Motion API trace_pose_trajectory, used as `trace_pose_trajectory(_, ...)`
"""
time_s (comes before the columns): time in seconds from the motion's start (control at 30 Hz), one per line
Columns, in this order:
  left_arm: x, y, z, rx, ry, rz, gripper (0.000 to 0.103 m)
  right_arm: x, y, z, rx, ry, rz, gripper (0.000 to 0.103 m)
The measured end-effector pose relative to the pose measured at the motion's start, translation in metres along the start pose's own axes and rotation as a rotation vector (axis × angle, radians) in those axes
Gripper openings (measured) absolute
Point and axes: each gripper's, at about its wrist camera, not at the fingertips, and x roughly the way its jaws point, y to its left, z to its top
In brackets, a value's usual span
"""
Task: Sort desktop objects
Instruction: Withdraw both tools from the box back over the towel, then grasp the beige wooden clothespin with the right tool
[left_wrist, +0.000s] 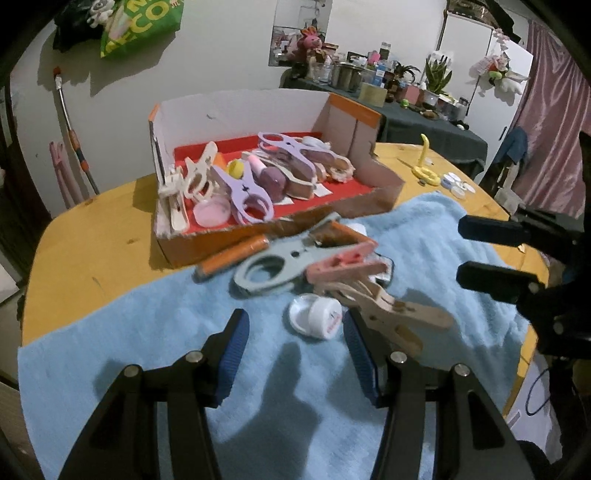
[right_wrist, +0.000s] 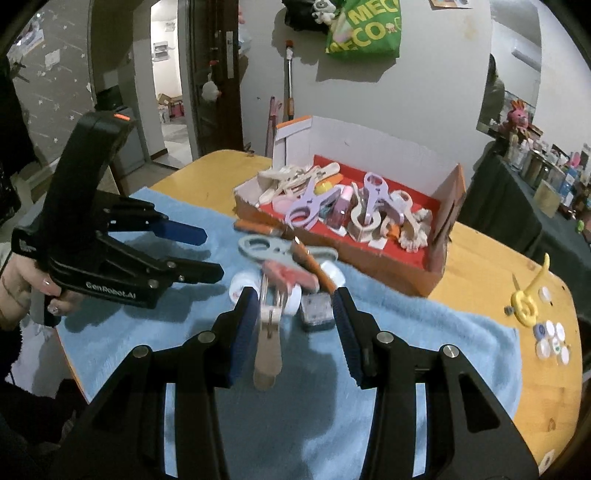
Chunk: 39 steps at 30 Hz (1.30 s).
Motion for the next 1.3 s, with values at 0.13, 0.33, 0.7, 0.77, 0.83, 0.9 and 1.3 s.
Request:
trace_pose_trajectory(0.13, 0.0, -0.005, -0.008, -0.002, 0.003, -0.006, 0.056, 0.001, 0.004, -0.013, 0.023, 0.006, 0.01, 0.041)
trace_pose_trajectory(0.33, -0.003, -0.01, -0.018, -0.024, -0.008, -0.011, 0.056, 0.002, 0.011, -0.027, 0.033, 0.007, 0.0, 0.041)
trace_pose_trajectory(0.7, 0.002, -0.017, -0.036, -0.048, -0.005, -0.013, 0.056, 0.009, 0.012, -0.041, 0.075, 0.012, 0.021, 0.041)
trace_pose_trajectory(0.77, 0.004, -0.017, -0.036, -0.054, -0.007, -0.016, 0.056, 0.011, 0.012, -0.042, 0.075, 0.014, 0.023, 0.041)
trace_pose_trajectory(0.83, 0.005, -0.016, -0.037, -0.065, -0.009, -0.024, 0.056, 0.014, 0.013, -0.043, 0.08, 0.018, 0.031, 0.041)
trace_pose_trajectory(0.9, 0.006, -0.015, -0.037, -0.07, -0.01, -0.026, 0.056, 0.019, 0.013, -0.041, 0.083, 0.023, 0.04, 0.041)
trace_pose_trajectory(1.3, 0.005, -0.009, -0.041, -0.083, -0.01, -0.011, 0.056, 0.05, 0.014, -0.036, 0.083, 0.077, 0.068, 0.032)
